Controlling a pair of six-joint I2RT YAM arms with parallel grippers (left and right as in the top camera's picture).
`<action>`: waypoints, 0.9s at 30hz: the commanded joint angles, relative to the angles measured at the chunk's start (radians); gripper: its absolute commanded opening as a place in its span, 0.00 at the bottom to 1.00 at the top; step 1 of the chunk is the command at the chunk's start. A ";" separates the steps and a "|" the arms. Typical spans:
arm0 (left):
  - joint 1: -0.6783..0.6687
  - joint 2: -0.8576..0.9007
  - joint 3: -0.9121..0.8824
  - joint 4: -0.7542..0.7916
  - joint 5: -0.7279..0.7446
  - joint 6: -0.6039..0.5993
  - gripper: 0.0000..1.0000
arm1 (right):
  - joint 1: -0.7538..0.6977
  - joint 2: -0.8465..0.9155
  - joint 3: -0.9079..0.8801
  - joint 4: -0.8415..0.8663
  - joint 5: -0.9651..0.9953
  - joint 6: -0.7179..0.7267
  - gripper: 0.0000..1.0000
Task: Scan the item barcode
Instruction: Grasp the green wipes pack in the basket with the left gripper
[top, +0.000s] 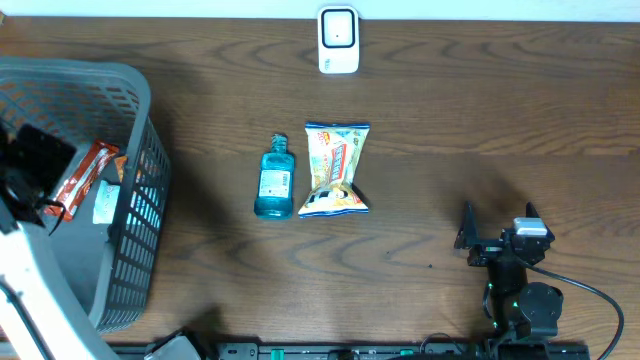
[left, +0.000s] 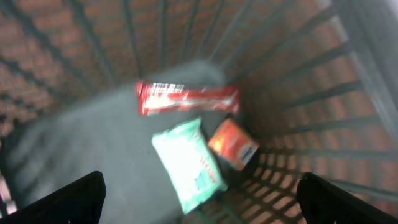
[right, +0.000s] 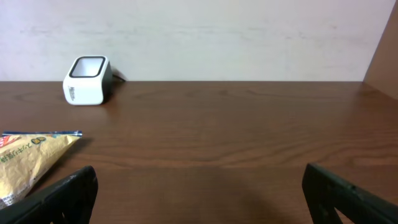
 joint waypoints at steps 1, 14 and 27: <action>0.017 0.083 -0.035 -0.043 0.085 -0.039 0.98 | 0.008 -0.005 -0.002 -0.002 0.008 0.013 0.99; -0.005 0.293 -0.338 0.179 0.166 -0.093 0.98 | 0.008 -0.005 -0.002 -0.002 0.008 0.013 0.99; -0.007 0.362 -0.443 0.389 0.173 -0.099 0.98 | 0.008 -0.005 -0.002 -0.002 0.009 0.013 0.99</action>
